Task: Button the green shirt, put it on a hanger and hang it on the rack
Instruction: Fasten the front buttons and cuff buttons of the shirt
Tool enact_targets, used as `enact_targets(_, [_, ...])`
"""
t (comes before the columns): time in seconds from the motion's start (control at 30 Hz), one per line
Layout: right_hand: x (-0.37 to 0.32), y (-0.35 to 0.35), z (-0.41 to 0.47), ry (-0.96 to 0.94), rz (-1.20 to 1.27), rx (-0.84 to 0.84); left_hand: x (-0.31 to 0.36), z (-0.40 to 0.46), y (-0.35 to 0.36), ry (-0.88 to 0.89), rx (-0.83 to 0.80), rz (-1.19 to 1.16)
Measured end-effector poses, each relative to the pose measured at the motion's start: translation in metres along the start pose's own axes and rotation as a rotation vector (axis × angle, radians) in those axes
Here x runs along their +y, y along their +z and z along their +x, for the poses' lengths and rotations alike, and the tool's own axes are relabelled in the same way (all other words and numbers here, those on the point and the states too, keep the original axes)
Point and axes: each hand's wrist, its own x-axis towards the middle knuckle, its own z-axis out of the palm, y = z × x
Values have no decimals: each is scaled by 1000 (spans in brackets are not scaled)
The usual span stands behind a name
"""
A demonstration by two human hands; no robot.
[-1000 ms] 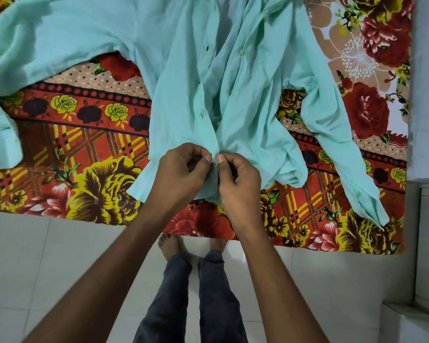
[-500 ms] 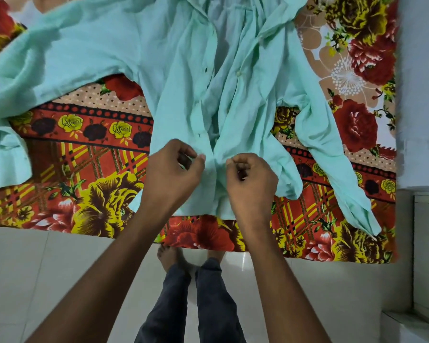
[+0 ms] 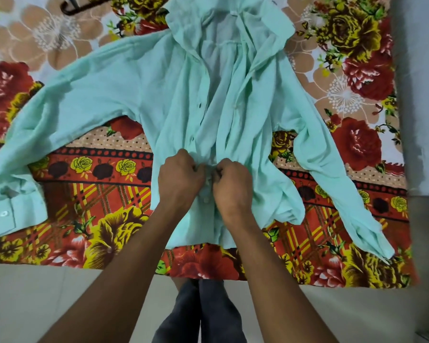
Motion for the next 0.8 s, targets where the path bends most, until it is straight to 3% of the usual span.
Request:
enact_targets(0.13, [4, -12, -3, 146, 265, 12, -4, 6, -8, -46, -32, -17])
enact_targets(0.33, [9, -16, -8, 115, 273, -21, -13, 8, -15, -7, -43, -106])
enact_targets(0.43, [5, -13, -11, 30, 286, 83, -15, 3, -11, -36, -57, -367])
enact_targets(0.53, [-5, -17, -17, -41, 425, 165, -13, -5, -14, -174, -128, -748])
enact_targets(0.8, [-14, -22, -16, 128, 752, 73, -11, -13, -20, -415, -271, -1180])
